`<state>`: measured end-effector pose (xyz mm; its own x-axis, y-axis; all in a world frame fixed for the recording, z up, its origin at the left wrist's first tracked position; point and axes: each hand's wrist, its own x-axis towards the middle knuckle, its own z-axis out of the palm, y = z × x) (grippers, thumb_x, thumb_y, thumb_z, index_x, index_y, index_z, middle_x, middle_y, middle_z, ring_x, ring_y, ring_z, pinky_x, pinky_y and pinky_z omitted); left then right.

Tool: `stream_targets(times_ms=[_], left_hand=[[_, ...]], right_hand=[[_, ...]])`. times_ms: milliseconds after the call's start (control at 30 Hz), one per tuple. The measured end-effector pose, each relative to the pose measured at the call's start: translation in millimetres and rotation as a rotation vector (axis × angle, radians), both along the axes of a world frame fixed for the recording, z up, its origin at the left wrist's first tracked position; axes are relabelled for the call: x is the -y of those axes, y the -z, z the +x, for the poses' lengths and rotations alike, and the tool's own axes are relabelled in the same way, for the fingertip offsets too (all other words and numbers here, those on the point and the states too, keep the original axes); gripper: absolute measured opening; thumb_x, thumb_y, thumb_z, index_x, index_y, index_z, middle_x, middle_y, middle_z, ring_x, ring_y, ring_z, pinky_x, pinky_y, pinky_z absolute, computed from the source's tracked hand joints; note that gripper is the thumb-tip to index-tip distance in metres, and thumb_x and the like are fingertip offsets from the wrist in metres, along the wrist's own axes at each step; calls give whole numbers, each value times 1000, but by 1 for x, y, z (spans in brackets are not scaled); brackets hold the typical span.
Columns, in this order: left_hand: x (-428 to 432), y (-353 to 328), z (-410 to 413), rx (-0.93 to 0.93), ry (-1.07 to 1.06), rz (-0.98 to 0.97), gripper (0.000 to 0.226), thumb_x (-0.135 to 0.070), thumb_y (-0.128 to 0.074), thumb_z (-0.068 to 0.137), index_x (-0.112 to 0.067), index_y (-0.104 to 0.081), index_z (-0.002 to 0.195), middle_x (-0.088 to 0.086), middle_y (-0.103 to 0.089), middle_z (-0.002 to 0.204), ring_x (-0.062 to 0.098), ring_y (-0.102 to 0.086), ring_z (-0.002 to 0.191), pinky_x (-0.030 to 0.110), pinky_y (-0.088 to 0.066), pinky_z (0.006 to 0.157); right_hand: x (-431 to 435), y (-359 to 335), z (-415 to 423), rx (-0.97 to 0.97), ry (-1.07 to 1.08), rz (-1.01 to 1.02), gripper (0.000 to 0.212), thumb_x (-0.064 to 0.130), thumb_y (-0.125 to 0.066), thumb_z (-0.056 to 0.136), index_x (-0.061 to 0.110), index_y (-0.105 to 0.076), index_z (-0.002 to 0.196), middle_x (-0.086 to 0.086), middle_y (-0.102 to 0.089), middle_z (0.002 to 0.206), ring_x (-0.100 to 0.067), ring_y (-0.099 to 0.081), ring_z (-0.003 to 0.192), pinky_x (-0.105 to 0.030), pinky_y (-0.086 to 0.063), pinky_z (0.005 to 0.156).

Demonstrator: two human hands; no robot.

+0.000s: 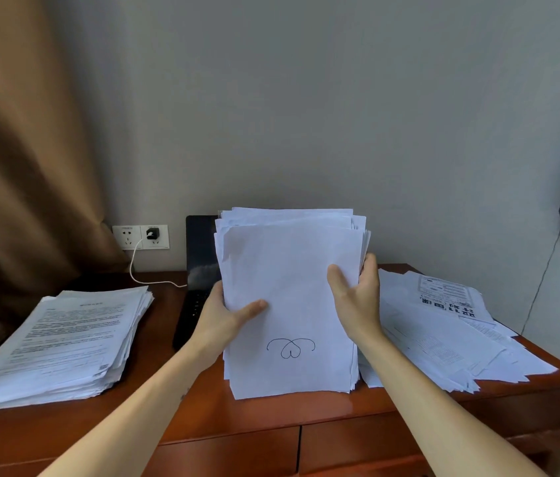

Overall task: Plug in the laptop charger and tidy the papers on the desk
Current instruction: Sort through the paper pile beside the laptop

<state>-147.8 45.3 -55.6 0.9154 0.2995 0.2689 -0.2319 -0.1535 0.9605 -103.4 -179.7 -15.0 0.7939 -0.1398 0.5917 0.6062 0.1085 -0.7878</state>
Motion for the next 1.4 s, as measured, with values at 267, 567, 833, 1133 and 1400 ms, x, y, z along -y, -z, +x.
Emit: stream_targets(times_ms=[267, 567, 833, 1133, 1400], left_hand=[[16, 14, 15, 131, -164, 7, 56, -30, -88, 78, -21, -62, 126, -5, -74, 116, 16, -71, 107, 42, -58, 94], [16, 36, 9, 39, -200, 88, 33, -24, -81, 90, -23, -61, 117, -10, -70, 111, 9, -68, 103, 27, -53, 81], [-18, 11, 5, -5, -323, 161, 36, -50, -75, 80, -32, -61, 107, -11, -70, 105, 23, -69, 104, 48, -57, 91], [-126, -9, -39, -87, -515, 284, 38, -43, -77, 86, -16, -63, 108, 1, -70, 102, 28, -66, 97, 43, -55, 79], [-231, -7, -84, -143, -680, 330, 23, -22, -78, 92, -13, -63, 106, 5, -68, 103, 27, -64, 97, 32, -48, 74]], right_hand=[[8, 16, 6, -93, -69, -109, 28, 11, -63, 96, 27, -52, 116, 14, -69, 107, -2, -67, 97, -19, -55, 78], [10, 77, 0, -250, -55, -263, 27, 8, -60, 97, 29, -53, 113, 14, -68, 111, 4, -65, 97, -14, -50, 76], [-25, 49, 12, -220, -96, -357, 18, 10, -56, 99, 17, -51, 116, 14, -65, 106, 13, -61, 84, -6, -46, 66], [-138, 41, 5, -216, -286, -478, 24, 19, -58, 100, 20, -51, 123, 14, -62, 116, 5, -58, 103, -9, -44, 75], [-260, 51, -12, -286, -506, -463, 36, 19, -59, 100, 27, -44, 132, 15, -60, 120, -3, -59, 110, -21, -48, 87]])
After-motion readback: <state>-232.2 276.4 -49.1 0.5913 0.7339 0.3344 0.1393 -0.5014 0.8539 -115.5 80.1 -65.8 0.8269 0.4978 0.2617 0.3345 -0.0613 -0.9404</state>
